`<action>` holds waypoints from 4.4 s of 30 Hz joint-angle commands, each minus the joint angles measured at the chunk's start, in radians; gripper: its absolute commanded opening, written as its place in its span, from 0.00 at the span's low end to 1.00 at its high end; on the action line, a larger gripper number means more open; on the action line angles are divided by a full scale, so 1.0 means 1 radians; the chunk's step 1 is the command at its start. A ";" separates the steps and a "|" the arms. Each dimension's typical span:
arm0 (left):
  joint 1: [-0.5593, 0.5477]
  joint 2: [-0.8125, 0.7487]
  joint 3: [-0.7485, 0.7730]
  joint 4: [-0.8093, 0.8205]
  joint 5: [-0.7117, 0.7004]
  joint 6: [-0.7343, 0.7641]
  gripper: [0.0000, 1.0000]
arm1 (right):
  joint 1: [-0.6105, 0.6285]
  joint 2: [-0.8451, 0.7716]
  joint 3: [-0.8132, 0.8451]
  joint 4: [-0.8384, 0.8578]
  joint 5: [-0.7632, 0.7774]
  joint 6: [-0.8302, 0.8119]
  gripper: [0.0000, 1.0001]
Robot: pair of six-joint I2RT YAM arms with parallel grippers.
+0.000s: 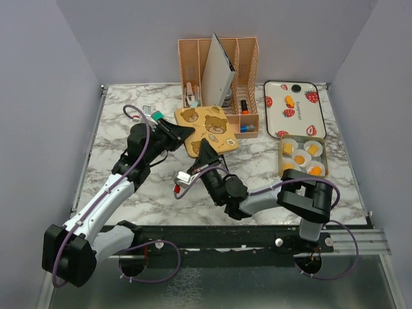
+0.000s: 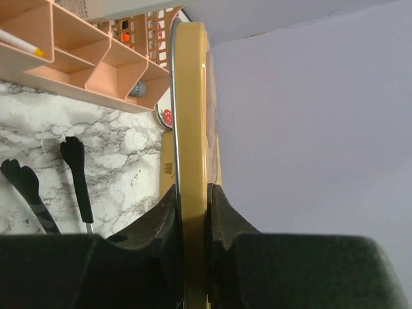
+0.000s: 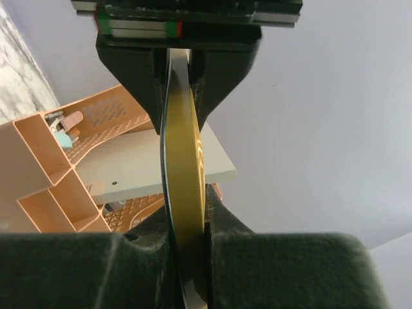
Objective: Pack the cookies
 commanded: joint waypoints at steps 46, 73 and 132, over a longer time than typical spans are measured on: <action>0.149 -0.195 -0.230 0.286 0.027 0.170 0.00 | -0.135 -0.839 0.156 -1.939 0.235 1.953 1.00; 0.018 -0.223 -0.305 0.338 0.032 0.171 0.00 | -0.923 -0.422 0.069 -1.847 -0.351 2.069 0.96; -0.147 0.138 -0.140 0.454 0.174 0.107 0.00 | -0.991 -0.791 -0.026 -1.802 -0.515 2.091 0.96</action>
